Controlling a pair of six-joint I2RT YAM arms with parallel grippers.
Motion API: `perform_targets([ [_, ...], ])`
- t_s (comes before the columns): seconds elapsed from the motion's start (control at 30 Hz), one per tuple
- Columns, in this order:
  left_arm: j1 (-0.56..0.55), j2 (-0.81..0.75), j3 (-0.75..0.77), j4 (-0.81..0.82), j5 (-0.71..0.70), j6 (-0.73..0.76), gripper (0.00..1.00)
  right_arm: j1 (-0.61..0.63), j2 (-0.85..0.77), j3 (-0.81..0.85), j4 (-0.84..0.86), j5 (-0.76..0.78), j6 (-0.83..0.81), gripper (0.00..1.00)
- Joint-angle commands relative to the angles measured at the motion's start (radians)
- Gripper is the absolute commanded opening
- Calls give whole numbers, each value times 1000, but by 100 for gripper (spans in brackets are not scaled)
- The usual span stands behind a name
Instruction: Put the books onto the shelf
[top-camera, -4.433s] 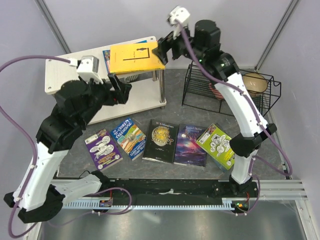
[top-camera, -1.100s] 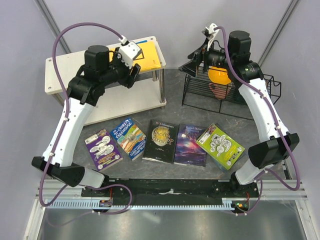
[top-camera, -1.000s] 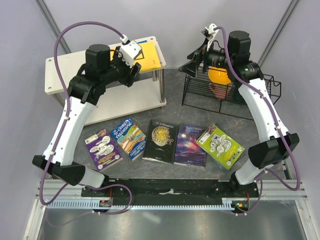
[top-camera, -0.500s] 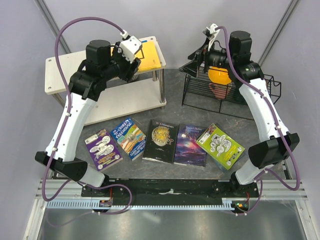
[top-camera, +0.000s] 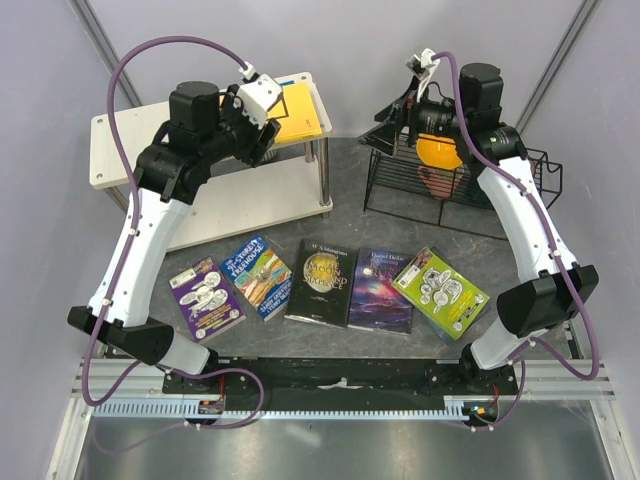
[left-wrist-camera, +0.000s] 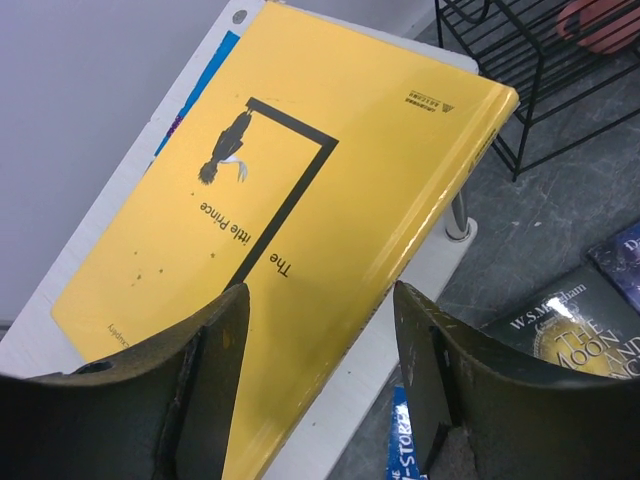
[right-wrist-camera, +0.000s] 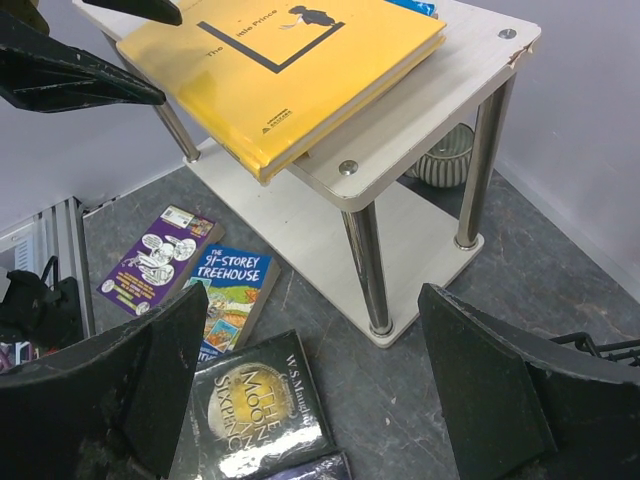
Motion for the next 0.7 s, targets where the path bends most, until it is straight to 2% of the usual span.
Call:
perform_targets([
  [0.0, -11, -4, 3, 0, -59, 57, 66, -5, -34, -2, 51, -34, 18, 95],
  [0.67, -39, 50, 24, 11, -171, 96, 66, -13, -26, -3, 77, -49, 50, 95],
])
